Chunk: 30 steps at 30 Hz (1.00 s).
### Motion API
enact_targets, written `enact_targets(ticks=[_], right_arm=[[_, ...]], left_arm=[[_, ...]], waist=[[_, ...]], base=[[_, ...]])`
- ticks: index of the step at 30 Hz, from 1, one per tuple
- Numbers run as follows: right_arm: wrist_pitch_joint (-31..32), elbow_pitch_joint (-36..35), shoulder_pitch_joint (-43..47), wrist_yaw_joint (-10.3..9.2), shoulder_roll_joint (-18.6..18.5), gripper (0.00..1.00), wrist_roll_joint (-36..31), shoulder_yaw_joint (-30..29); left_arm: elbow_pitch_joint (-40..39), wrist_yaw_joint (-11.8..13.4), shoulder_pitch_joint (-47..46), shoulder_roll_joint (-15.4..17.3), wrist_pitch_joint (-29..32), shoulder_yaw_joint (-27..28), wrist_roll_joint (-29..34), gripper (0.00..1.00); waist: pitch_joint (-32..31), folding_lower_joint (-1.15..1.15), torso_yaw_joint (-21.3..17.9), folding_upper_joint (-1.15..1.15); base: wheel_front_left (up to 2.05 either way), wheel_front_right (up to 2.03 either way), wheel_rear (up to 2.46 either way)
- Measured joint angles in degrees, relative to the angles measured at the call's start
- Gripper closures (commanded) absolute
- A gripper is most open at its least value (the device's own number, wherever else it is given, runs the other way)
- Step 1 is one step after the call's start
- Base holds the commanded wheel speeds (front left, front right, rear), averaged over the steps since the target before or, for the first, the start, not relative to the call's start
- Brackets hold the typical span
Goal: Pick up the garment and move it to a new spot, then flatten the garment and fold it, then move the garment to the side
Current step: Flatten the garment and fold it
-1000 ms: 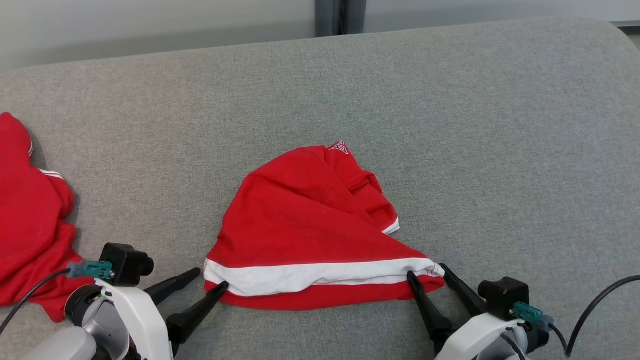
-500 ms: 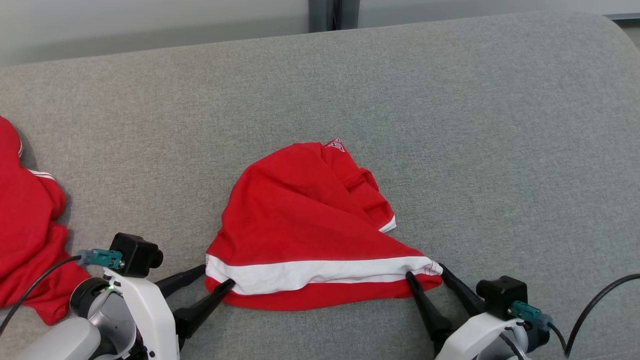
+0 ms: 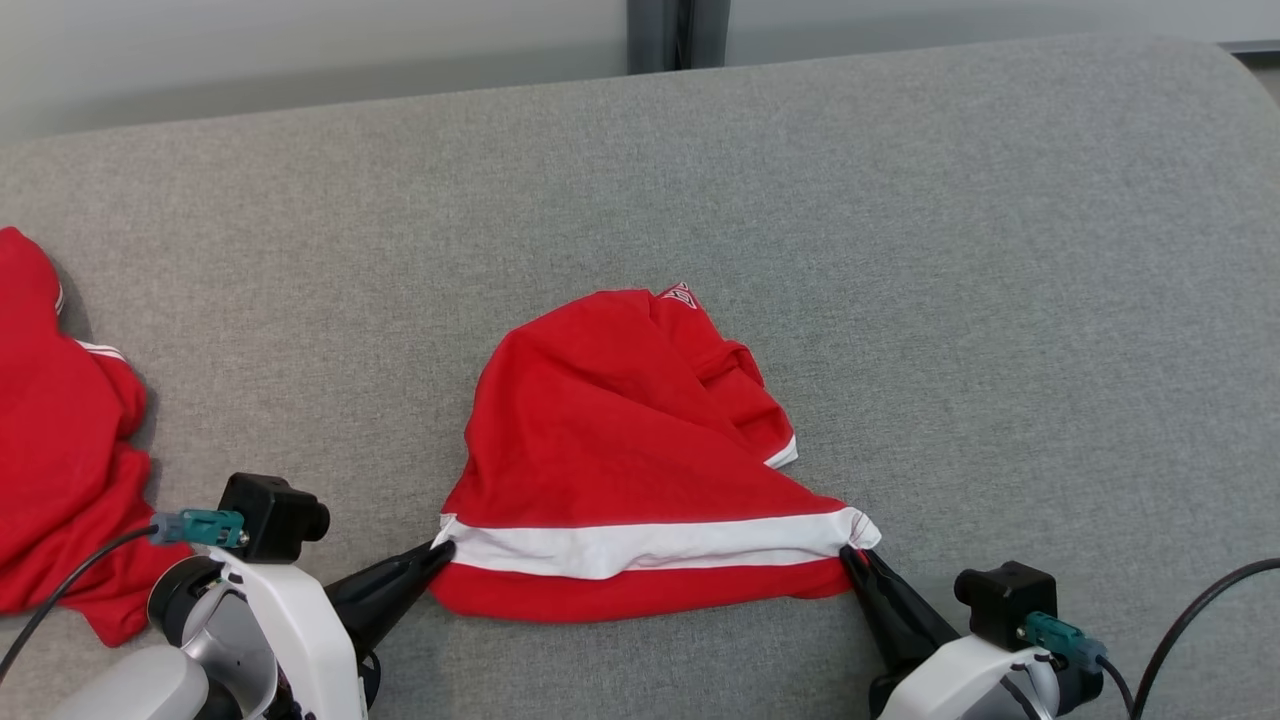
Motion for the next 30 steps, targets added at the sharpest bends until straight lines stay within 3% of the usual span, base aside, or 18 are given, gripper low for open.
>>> enact_targets(ticks=[8, 19, 23, 30], right_arm=[[0.15, -3.35, 1.56, 0.0, 0.01, 1.0, -1.26, -1.76], [3.97, -16.72, 3.37, 0.0, 0.0, 1.0, -0.99, -4.54], [5.57, -19.31, -0.8, 0.0, 0.02, 1.0, -0.38, -4.5], [7.33, -19.74, -15.44, 0.0, -0.02, 1.0, -0.76, -5.17]], left_arm=[[-2.09, 1.63, 1.62, 0.18, -1.58, 0.85, -0.67, 1.0], [-8.54, 3.5, 1.96, 1.41, -5.1, 5.91, -3.79, 1.0], [-7.44, 2.37, -1.78, 1.74, -6.01, 8.61, -4.37, 1.0], [-3.72, -1.43, -13.23, 5.54, 0.02, 12.35, -7.19, 1.0]], waist=[[-3.44, 0.0, 0.0, 0.0], [-7.7, 0.0, -0.28, 0.0], [-7.01, 0.0, -0.88, 0.0], [-2.16, 0.0, -1.54, 0.0]], base=[[0.0, 0.0, 0.0], [0.0, 0.0, 0.0], [0.0, 0.0, 0.0], [0.0, 0.0, 0.0]])
